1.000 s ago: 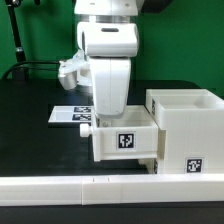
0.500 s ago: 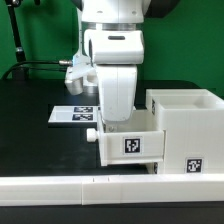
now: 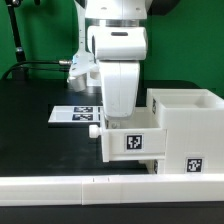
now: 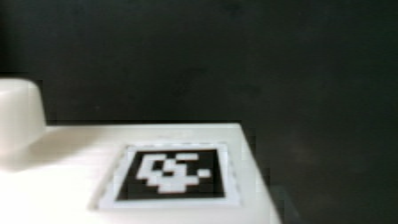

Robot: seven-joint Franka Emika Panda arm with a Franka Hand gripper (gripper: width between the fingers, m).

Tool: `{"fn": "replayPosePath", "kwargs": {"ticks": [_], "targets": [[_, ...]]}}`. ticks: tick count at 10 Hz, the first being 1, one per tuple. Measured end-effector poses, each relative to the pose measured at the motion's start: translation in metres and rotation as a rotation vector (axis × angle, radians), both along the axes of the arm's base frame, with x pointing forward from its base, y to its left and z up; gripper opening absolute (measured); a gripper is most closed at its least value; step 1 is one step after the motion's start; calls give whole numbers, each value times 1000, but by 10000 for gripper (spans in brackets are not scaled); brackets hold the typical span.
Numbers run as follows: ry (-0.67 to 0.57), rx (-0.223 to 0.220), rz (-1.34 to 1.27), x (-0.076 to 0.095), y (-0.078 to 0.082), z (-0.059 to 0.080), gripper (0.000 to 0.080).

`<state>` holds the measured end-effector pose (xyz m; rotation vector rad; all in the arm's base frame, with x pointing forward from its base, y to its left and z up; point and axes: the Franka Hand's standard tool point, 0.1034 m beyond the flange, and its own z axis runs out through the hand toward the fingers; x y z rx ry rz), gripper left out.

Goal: Assemble drawer

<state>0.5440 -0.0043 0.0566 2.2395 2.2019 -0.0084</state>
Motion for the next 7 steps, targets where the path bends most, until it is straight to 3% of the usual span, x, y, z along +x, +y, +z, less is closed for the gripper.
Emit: {"fn": "replayPosePath", "kwargs": {"ticks": [7], "targets": [[-11, 1, 6, -2, 7, -4, 42]]}}
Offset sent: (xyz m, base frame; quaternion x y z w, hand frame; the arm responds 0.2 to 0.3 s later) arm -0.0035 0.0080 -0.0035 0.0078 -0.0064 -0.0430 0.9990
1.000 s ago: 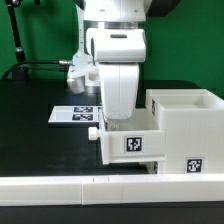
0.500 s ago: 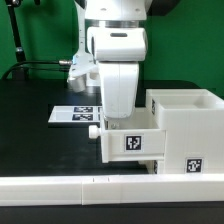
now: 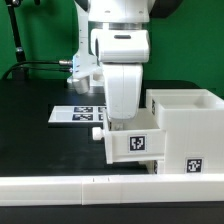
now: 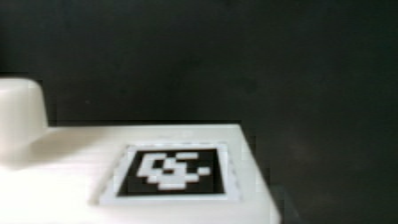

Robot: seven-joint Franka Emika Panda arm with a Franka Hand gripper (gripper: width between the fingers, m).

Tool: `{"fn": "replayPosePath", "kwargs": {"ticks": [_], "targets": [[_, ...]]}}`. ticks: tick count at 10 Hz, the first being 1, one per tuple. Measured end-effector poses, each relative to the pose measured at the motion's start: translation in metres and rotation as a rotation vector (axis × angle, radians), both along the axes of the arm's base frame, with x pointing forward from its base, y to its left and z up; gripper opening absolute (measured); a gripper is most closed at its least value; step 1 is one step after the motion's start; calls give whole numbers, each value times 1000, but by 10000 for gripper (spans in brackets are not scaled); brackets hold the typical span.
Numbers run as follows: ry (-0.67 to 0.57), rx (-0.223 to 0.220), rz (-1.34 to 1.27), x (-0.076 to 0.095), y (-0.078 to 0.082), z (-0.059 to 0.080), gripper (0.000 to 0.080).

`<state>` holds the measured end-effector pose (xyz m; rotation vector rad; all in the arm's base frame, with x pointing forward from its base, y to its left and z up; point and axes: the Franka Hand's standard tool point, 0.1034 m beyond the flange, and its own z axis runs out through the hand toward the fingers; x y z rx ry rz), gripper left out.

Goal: Assemble drawer

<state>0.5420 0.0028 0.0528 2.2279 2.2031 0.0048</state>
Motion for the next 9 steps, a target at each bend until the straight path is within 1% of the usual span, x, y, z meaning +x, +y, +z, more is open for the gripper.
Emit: {"fn": "replayPosePath", "kwargs": {"ticks": [4, 7, 8, 9], "targets": [[2, 1, -18, -1, 6, 0, 42], [3, 1, -32, -1, 5, 0, 42], [4, 1, -32, 0, 5, 1, 104], [6, -4, -31, 3, 5, 9, 275]]}}
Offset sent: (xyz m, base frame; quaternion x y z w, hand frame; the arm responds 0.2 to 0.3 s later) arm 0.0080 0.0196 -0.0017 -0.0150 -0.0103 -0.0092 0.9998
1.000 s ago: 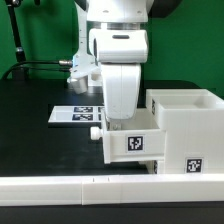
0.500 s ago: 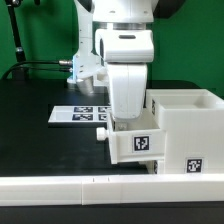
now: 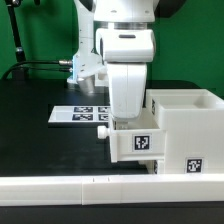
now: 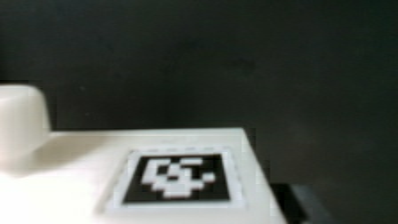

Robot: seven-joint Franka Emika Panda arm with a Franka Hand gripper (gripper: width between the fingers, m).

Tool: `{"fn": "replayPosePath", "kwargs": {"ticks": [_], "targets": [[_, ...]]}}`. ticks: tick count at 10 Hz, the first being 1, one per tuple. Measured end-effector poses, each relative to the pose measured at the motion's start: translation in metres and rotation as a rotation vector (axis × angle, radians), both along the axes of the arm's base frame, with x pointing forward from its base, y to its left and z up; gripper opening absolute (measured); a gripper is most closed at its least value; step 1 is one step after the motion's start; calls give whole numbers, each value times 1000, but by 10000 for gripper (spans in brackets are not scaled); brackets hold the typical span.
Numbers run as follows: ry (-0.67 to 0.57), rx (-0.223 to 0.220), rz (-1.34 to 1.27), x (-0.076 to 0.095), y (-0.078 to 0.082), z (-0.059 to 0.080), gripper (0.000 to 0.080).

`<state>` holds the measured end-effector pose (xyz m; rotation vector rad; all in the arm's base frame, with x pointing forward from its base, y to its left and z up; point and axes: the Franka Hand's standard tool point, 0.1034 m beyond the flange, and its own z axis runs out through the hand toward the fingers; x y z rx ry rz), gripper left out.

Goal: Assemble drawer

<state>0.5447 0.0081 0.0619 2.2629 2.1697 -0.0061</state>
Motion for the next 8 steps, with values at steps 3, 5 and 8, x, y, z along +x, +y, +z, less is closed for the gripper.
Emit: {"fn": "replayPosePath", "kwargs": {"ticks": [3, 5, 8], "targets": [[26, -17, -2, 9, -4, 27, 577], [48, -32, 6, 9, -21, 51, 636], [64, -40, 19, 5, -76, 70, 648]]}}
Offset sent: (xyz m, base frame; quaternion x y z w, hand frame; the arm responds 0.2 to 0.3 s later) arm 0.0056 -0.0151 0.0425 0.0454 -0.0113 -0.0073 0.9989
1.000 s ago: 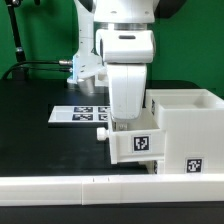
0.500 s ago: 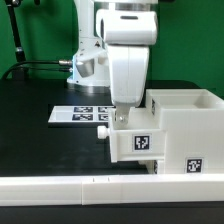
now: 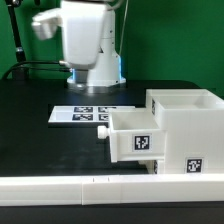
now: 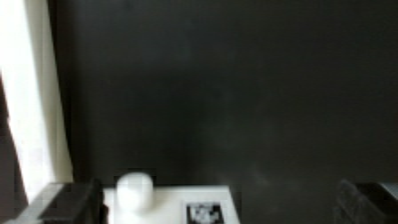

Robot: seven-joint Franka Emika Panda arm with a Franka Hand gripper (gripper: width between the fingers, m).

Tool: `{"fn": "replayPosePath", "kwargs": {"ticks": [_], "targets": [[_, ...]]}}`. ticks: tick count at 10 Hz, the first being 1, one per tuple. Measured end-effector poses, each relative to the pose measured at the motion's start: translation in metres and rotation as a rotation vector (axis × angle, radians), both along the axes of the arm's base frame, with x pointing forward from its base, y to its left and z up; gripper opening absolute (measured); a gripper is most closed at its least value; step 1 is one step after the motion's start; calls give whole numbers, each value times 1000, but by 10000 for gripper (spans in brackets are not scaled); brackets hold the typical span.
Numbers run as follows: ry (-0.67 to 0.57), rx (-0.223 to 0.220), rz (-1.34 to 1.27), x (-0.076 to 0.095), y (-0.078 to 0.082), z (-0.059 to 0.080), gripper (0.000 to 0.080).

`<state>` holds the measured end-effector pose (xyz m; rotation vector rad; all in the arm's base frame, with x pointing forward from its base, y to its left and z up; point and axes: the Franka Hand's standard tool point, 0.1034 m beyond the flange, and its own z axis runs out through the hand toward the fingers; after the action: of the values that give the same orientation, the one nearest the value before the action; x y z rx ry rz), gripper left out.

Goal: Assemble drawer

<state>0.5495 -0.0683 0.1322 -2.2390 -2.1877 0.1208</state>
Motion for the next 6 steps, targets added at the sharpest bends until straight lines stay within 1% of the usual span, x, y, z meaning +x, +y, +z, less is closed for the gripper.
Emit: {"fn": "replayPosePath", "kwargs": {"ticks": [2, 3, 4, 5, 6], "targets": [[3, -1, -12, 0, 8, -2, 648], [3, -2, -16, 0, 6, -2, 648], [7, 5, 6, -1, 5, -6, 648], [27, 23, 44, -6, 1, -20, 648], [42, 27, 46, -8, 2, -29, 648]]}}
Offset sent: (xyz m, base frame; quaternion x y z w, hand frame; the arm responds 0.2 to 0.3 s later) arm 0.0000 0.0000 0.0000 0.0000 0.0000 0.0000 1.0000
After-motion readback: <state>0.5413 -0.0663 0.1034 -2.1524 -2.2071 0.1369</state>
